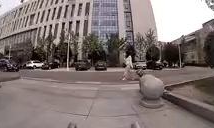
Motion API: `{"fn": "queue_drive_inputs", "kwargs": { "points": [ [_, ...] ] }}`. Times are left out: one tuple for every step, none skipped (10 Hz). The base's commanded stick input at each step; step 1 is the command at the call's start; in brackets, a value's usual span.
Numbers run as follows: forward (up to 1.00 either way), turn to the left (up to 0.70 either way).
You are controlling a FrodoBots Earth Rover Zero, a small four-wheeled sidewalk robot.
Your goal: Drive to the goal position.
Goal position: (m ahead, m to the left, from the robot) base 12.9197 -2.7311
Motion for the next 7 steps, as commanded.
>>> {"fn": "queue_drive_inputs", "kwargs": {
  "points": [
    [0.7, 0.0],
    [0.7, 0.0],
    [0.7, 0.0],
    [0.7, 0.0],
    [0.7, 0.0],
    [0.7, 0.0],
    [0.7, 0.0]
  ]
}}
